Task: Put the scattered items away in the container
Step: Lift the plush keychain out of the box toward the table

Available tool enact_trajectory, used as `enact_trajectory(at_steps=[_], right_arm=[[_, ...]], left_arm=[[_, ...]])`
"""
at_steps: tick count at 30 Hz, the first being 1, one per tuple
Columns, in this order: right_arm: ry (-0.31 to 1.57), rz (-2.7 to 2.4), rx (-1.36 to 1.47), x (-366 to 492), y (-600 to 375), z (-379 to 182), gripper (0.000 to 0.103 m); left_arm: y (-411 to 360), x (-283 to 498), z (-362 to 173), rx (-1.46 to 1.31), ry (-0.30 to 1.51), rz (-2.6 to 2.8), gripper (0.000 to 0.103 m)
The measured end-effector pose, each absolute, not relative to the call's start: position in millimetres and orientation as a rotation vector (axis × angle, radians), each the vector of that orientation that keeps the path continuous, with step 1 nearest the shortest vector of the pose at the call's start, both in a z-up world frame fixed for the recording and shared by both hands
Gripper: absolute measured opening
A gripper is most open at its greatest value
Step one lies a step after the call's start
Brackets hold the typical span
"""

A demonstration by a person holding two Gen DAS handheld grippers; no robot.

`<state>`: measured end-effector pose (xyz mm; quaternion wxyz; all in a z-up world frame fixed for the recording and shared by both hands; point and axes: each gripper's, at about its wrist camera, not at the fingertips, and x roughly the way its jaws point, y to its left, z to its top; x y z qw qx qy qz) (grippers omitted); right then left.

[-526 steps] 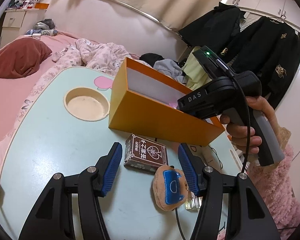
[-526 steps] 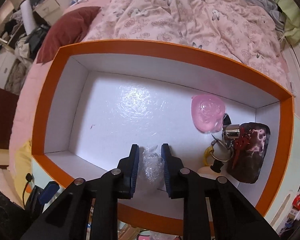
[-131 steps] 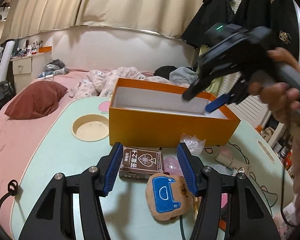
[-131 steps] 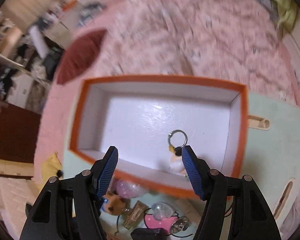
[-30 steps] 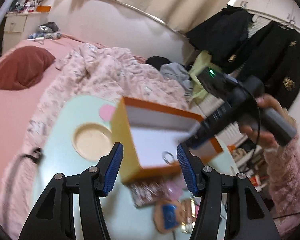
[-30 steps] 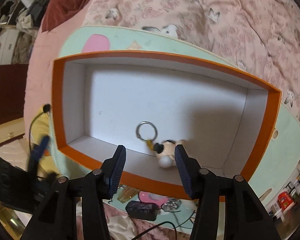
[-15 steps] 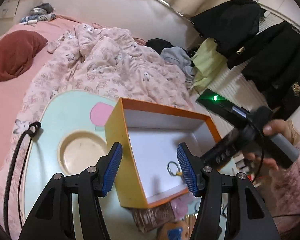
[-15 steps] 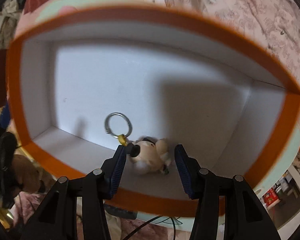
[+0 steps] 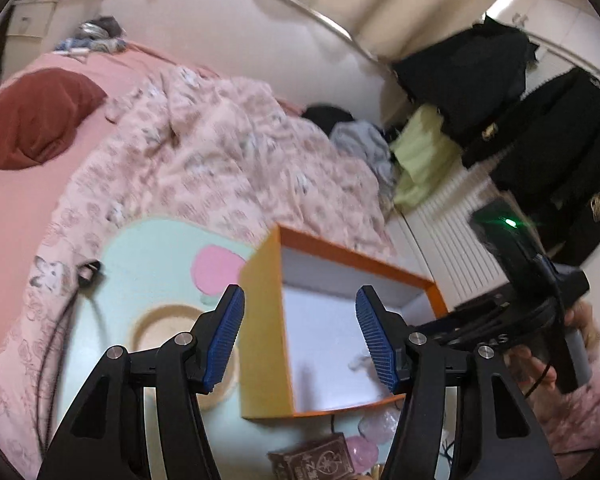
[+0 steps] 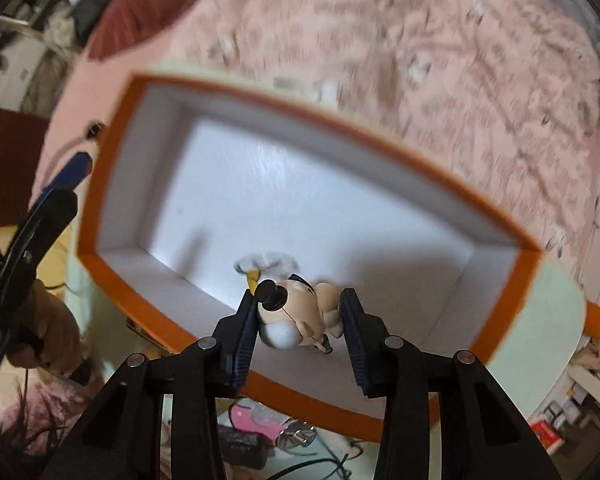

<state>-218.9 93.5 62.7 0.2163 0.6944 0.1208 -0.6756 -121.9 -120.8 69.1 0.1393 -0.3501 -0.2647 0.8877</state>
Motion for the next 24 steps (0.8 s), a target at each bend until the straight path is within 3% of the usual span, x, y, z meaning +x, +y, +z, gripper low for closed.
enact_trajectory(at_steps=[4,12,24], right_arm=[[0.264,-1.927,1.808,-206,98,88,0.039],[0.177,-1.899,1.735,-147,117,99,0.04],[0.107,-1.757,1.89,-91,122,30,0.04]], left_arm=[[-133,-114,76,-1.0,-0.775,2.612,0.065],[-132,-84,81,-0.96,-0.731,2.681,0.065],[-116,-36,82,-0.904,-0.713,2.684,0.065]])
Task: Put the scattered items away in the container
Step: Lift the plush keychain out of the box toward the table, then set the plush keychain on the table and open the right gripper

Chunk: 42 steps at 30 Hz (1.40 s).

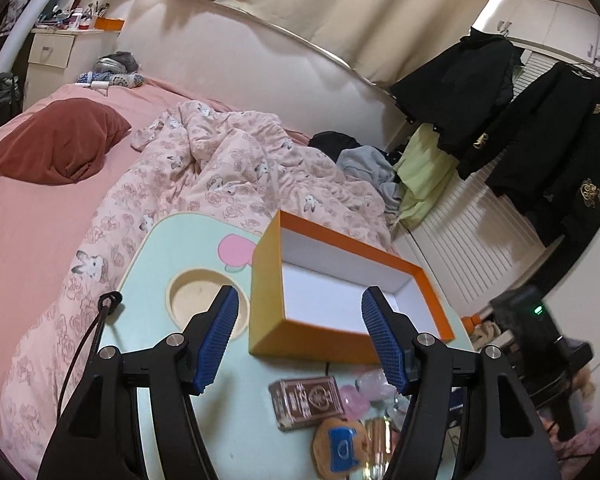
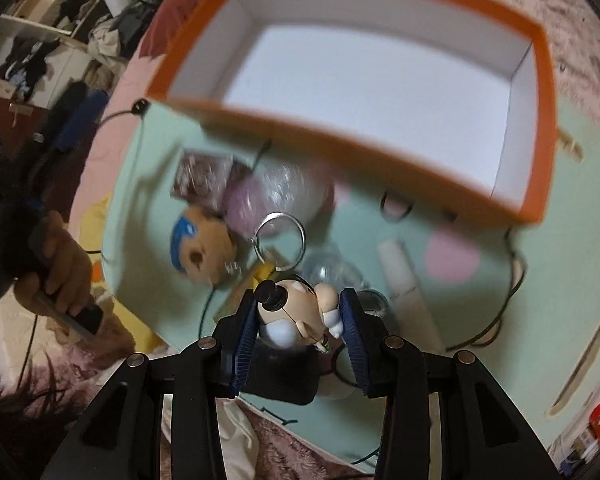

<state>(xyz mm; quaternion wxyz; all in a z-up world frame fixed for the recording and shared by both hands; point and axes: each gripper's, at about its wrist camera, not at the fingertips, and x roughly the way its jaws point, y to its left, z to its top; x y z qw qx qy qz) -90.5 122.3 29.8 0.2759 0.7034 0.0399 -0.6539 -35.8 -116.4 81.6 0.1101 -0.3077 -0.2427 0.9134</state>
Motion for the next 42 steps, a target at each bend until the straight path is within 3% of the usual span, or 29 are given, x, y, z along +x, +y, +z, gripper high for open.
enact_trajectory(at_steps=[5,17,23,27,32,34,39,40,41,42], right_arm=[[0.159,-1.824,1.859,-73,120,20,0.04],[0.426,-2.218,1.451,-13,103,55,0.04],[0.433,-2.352,1.29,20,117,60,0.052],[0.365,-2.435,1.204,45,131,59,0.065],[0.272,-2.568,1.136,81,154,43,0.065],[0.209,-2.59,1.141,87,161,33,0.071],[0.259,-2.642,1.13,86,153,14,0.071],[0.25,-2.649,1.119,87,152,13,0.074],[0.229,-2.662,1.113,87,152,12,0.077],[0.201,-2.672,1.11,86,152,9,0.09]], left_arm=[[-113,-18,82,-0.88,-0.712,2.684,0.065],[-78,24,84,-0.881,-0.561,2.68,0.065],[-56,51,72,-0.918,-0.472,2.663,0.065],[-42,71,53,-0.978,-0.395,2.659,0.065],[-24,85,29,-1.054,-0.31,2.652,0.065],[-15,83,21,-1.103,-0.286,2.636,0.065],[2,82,14,-1.166,-0.157,2.693,0.065],[6,83,13,-1.177,-0.111,2.718,0.066],[10,84,11,-1.188,-0.064,2.743,0.075],[14,84,9,-1.203,-0.02,2.765,0.08]])
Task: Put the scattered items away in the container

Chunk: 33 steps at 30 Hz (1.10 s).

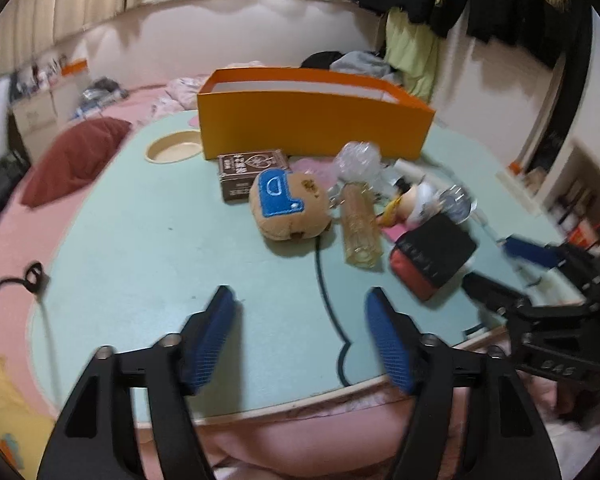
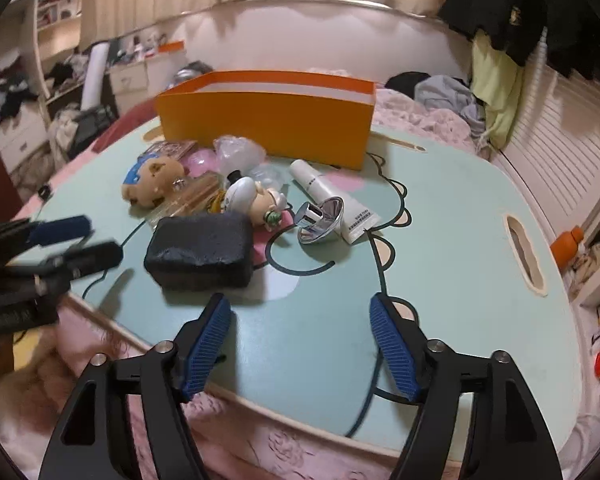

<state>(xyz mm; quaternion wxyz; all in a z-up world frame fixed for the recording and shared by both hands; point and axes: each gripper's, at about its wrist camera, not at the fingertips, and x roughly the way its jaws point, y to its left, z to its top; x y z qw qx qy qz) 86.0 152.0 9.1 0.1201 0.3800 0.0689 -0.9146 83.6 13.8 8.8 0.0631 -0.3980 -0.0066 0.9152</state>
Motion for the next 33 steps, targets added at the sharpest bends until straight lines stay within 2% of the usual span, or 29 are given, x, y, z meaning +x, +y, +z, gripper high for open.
enact_trajectory(at_steps=[1,6,8,33], right_arm=[[0.169,-2.672,1.112,85.2,152.5,5.7,0.103],[0.168,-2.693,1.084,87.5,151.2,2.6,0.103],[0.166,-2.695,1.073,87.7,151.9,2.4,0.103],[0.194,-2.645,1.043,87.7,151.3,3.0,0.103]], left_arm=[[17.0,84.0,6.1,-1.208,0.02,2.785,0.087],[16.5,84.6,1.9,-1.188,0.014,2.804,0.093],[13.0,82.9,-0.2,-1.188,0.001,2.83,0.103],[15.5,80.1,0.0,-1.178,0.024,2.802,0.103]])
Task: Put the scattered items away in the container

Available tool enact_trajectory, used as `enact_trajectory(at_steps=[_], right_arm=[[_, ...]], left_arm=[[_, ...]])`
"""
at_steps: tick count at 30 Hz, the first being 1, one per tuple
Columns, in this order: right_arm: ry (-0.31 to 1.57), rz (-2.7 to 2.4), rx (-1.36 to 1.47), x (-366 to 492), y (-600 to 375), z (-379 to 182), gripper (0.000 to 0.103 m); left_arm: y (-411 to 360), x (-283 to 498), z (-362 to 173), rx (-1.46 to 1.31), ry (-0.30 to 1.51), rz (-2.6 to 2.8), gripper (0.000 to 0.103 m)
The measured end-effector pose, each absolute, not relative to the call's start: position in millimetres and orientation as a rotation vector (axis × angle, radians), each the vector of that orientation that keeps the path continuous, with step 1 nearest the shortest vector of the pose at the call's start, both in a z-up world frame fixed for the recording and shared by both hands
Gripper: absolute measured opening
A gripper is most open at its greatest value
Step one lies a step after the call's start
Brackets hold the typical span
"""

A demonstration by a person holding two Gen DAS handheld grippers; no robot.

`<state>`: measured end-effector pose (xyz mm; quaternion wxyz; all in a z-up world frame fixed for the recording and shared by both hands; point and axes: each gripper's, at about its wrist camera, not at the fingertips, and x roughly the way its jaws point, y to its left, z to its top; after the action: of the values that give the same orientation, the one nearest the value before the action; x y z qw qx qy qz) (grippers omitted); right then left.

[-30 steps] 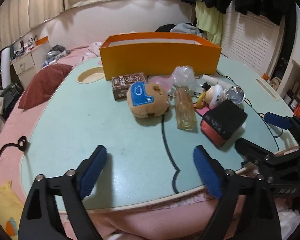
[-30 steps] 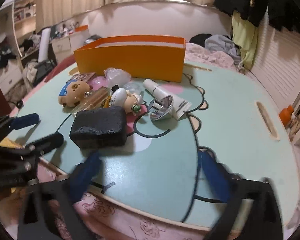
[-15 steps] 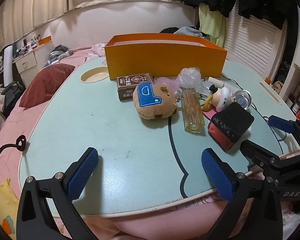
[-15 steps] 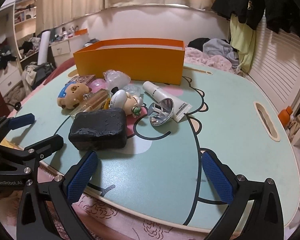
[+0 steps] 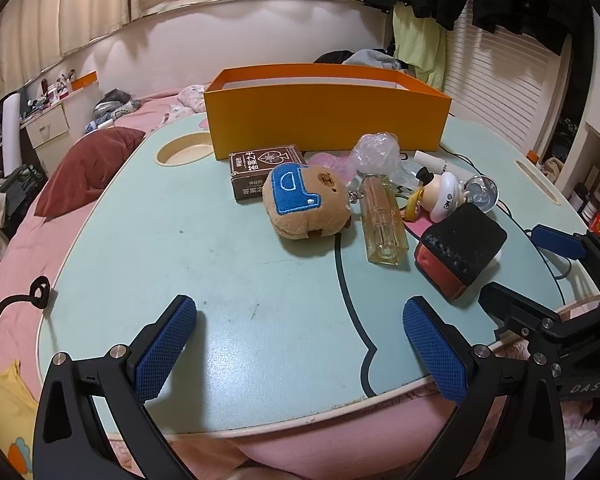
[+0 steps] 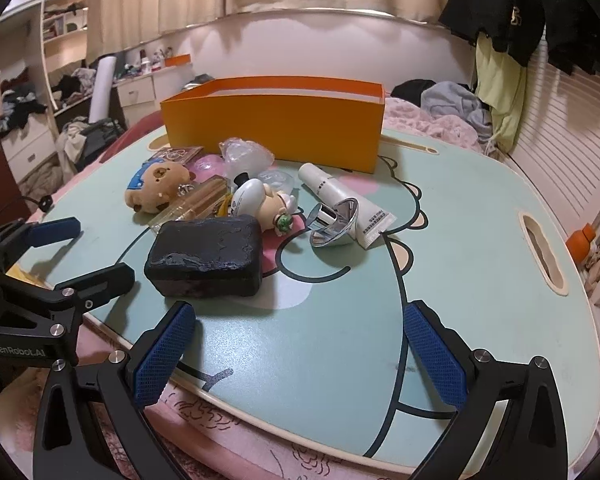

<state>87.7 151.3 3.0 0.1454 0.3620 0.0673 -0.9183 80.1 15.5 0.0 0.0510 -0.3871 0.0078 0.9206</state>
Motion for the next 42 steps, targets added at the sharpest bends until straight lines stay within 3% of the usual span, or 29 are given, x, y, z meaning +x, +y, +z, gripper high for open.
enact_trajectory(at_steps=[14,18,26,42], right_arm=[[0.194,-2.651,1.023,89,150,2,0.103],[0.194,-2.65,1.018,89,150,2,0.103],[0.196,-2.651,1.016,90,150,2,0.103],[0.196,-2.653,1.013,91,149,1,0.103]], left_arm=[[13,84,-3,-1.047,0.046,2.795,0.103],[0,89,12,-0.977,-0.03,2.785,0.102],[-6,72,32,-0.876,0.046,2.813,0.061],[-5,14,11,-1.058,-0.147,2.667,0.06]])
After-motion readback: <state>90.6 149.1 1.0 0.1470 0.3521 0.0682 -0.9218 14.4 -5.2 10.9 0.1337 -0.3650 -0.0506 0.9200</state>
